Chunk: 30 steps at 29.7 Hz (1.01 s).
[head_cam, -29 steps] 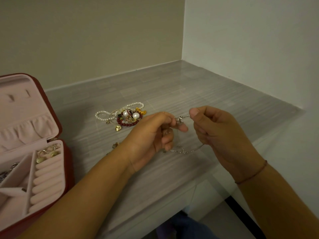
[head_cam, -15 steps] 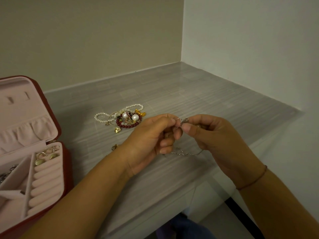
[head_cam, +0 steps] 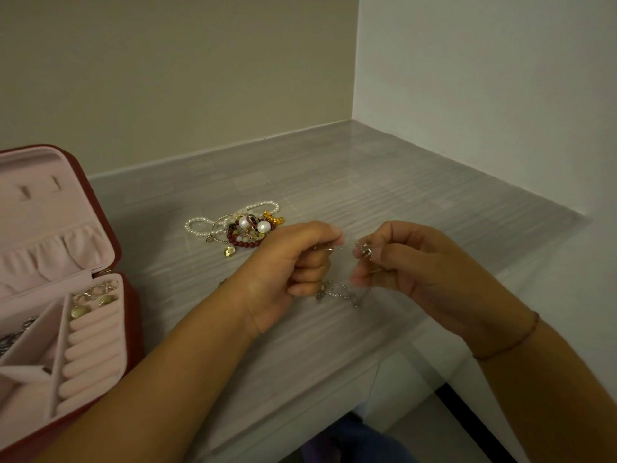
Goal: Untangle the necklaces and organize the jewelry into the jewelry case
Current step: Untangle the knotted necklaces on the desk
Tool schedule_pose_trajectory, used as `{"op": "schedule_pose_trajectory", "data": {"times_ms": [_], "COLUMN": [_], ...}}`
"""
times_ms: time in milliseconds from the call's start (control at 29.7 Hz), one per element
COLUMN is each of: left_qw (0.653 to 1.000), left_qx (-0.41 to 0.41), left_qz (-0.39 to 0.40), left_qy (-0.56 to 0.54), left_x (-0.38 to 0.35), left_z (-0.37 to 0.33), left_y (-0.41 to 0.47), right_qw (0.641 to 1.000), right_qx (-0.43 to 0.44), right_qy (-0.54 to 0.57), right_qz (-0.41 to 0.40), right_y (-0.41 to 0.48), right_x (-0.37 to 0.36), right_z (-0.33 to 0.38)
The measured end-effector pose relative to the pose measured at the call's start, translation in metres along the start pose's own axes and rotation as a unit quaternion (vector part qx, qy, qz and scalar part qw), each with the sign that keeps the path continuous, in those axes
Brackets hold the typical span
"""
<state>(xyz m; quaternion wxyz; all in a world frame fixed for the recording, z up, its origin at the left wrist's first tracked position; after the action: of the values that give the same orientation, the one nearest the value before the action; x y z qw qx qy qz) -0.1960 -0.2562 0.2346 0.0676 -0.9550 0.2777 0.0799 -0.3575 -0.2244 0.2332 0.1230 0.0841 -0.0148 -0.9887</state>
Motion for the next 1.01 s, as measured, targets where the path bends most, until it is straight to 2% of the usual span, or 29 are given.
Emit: {"op": "schedule_pose_trajectory", "data": {"times_ms": [101,168,269,337,505,606,943,1010], "left_qw": [0.999,0.997,0.994,0.994,0.998,0.999,0.994,0.992], "left_qx": [0.014,0.027,0.039,0.048,0.048,0.036,0.023,0.027], "left_qz": [-0.006,-0.026,-0.036,-0.034,0.008,0.035,0.078,0.080], "left_qy": [0.043,0.069,0.092,0.095,0.050,0.000,-0.073,-0.089], "left_x": [-0.001,-0.001,-0.002,-0.003,-0.005,-0.007,-0.008,-0.007], "left_z": [0.001,0.002,0.004,0.005,0.003,0.002,0.002,0.002], "left_y": [-0.001,-0.001,-0.001,-0.001,-0.003,-0.003,-0.001,-0.001], "right_qw": [0.999,0.990,0.957,0.928,0.821,0.795,0.751,0.751], "right_qx": [0.032,0.073,0.138,0.180,0.304,0.336,0.397,0.396], "right_qy": [-0.022,-0.101,-0.226,-0.303,-0.457,-0.467,-0.480,-0.485], "right_qz": [-0.032,-0.072,-0.115,-0.124,-0.160,-0.191,-0.219,-0.212], "right_y": [0.002,0.002,0.001,0.000,-0.003,-0.005,-0.016,-0.015], "right_x": [0.002,0.006,0.010,0.010,0.005,0.003,-0.011,-0.013], "right_z": [0.001,0.001,0.001,0.002,0.005,0.004,-0.008,-0.016]}}
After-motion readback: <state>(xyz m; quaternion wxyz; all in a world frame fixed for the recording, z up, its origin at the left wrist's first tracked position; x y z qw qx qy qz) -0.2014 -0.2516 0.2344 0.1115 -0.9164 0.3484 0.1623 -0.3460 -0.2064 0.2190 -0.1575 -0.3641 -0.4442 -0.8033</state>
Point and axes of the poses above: each hand's wrist, its own y-axis towards the middle knuckle, its own x-axis out of the back of the hand, z = x × y, the point moved 2 cm from there along y, towards the middle knuckle, and after that the axes turned 4 degrees about z, right-handed, at the moved point
